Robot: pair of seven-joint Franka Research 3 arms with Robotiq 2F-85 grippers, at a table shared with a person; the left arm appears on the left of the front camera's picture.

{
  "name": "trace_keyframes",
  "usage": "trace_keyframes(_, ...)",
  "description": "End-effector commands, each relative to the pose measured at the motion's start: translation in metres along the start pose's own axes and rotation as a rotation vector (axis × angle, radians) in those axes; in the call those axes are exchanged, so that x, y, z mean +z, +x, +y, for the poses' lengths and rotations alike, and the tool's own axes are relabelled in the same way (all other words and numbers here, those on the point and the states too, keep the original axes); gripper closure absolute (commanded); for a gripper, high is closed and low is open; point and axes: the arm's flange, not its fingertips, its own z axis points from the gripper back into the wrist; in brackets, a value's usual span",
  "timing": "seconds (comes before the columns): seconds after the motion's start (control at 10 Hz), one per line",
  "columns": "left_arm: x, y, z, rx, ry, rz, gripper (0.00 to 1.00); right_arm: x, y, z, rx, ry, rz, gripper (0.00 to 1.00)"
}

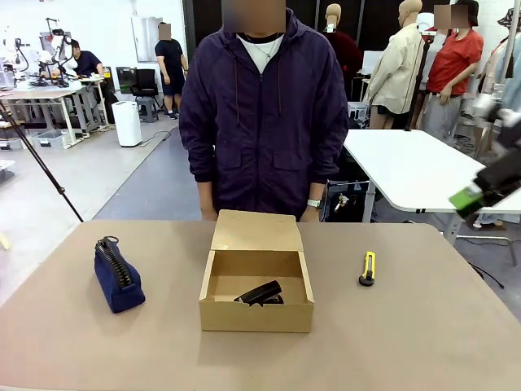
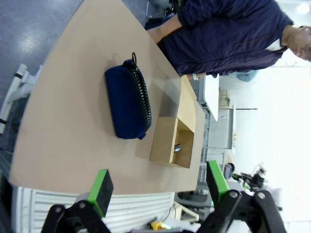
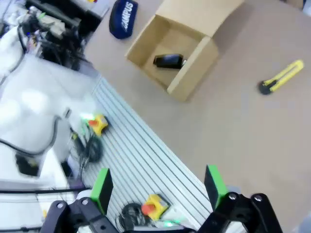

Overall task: Pack the items into the box.
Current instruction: Pick up the item indicated by the person and place it inside the Mailer Box.

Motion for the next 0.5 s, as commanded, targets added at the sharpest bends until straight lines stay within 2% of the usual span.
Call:
trace_keyframes(0.0,0.0,0.0,0.0,-0.015,-0.022,-0.005,0.0,0.004,-0.059,-0.017,-0.246,-0.027,-0.584,0.0)
trace_keyframes(0.2,0.0,0.0,0.0,-0.015,-0.022,-0.005,0.0,0.003,-0.086,-0.038,-0.289,0.035,-0.691,0.0)
trace_keyframes(0.3,0.0,0.0,0.0,-0.015,-0.022,-0.005,0.0,0.017,-0.071,-0.028,-0.178,0.027,-0.277,0.0)
trace_keyframes(0.4,0.0,0.0,0.0,-0.015,-0.022,-0.005,0.0,0.017,-0.071,-0.028,-0.178,0.027,-0.277,0.0)
